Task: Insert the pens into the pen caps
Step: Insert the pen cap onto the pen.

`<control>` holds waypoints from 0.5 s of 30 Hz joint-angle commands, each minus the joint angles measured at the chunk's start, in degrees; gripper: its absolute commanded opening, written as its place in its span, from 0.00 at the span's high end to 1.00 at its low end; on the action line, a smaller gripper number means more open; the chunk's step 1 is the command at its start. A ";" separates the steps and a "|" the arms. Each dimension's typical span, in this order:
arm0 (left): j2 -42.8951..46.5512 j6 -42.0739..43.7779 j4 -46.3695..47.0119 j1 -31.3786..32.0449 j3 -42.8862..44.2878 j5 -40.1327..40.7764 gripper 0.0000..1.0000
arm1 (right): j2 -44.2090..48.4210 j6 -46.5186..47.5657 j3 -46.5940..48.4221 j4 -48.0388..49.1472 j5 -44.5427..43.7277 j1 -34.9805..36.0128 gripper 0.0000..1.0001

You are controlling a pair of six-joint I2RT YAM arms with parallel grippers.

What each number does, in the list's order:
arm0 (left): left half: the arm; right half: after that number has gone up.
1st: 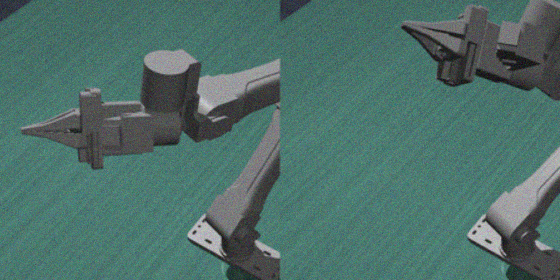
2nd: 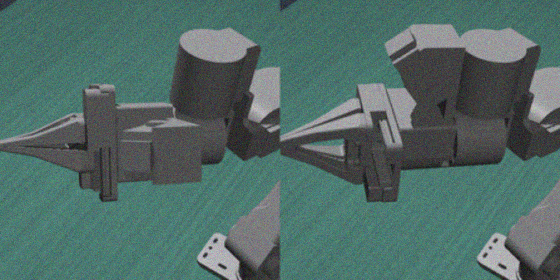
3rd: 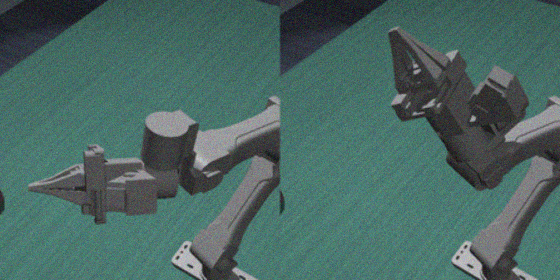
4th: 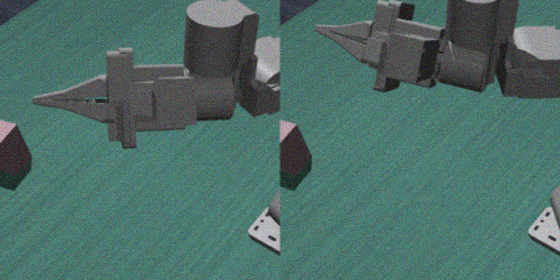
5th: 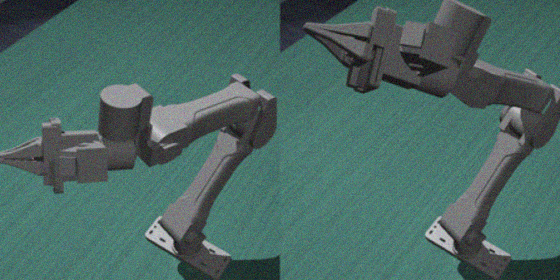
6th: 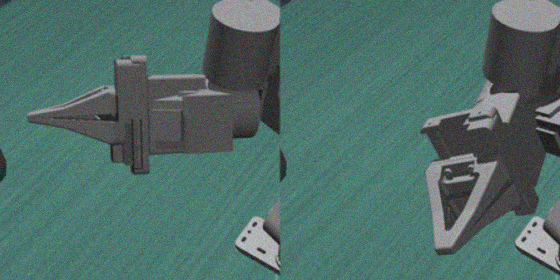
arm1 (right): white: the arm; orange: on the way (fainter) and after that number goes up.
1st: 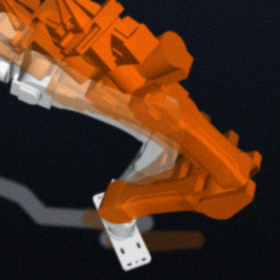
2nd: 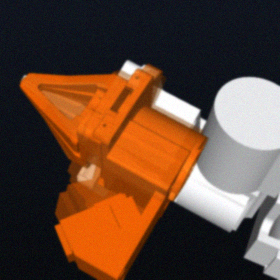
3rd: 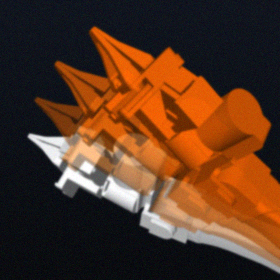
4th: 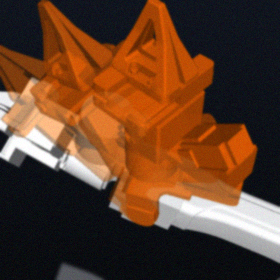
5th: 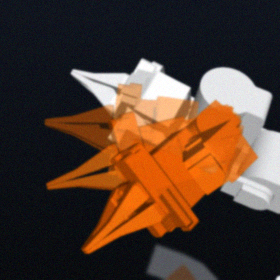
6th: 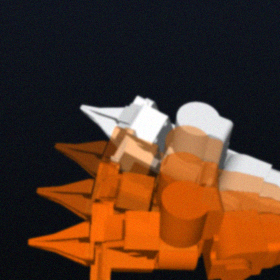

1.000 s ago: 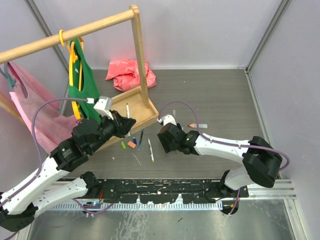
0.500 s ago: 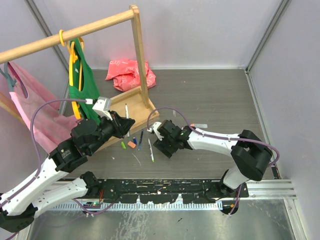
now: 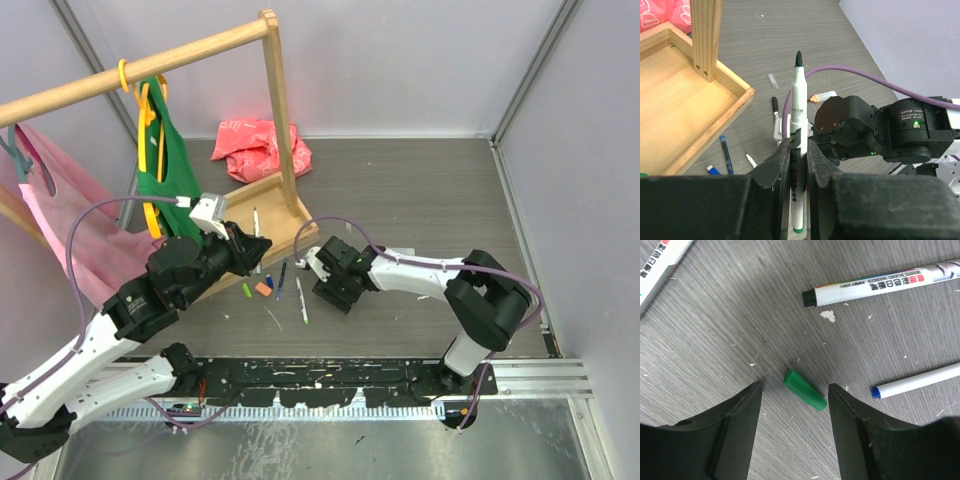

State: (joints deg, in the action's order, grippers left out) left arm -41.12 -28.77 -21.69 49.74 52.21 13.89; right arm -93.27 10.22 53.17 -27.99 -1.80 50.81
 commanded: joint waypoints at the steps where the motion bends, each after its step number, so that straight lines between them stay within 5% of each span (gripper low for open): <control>1: 0.23 1.26 1.30 -0.24 2.43 0.28 1.00 | -0.70 1.94 2.69 -0.66 2.16 -0.90 0.41; 15: -0.76 1.44 2.01 -0.21 3.12 -0.10 1.00 | -3.40 1.59 4.09 -2.60 3.37 -1.71 0.66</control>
State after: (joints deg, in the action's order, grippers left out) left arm -41.45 -28.40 -21.71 49.74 52.47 13.89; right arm -95.83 11.92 55.77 -29.67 1.87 49.50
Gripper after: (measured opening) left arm 0.138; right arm 0.350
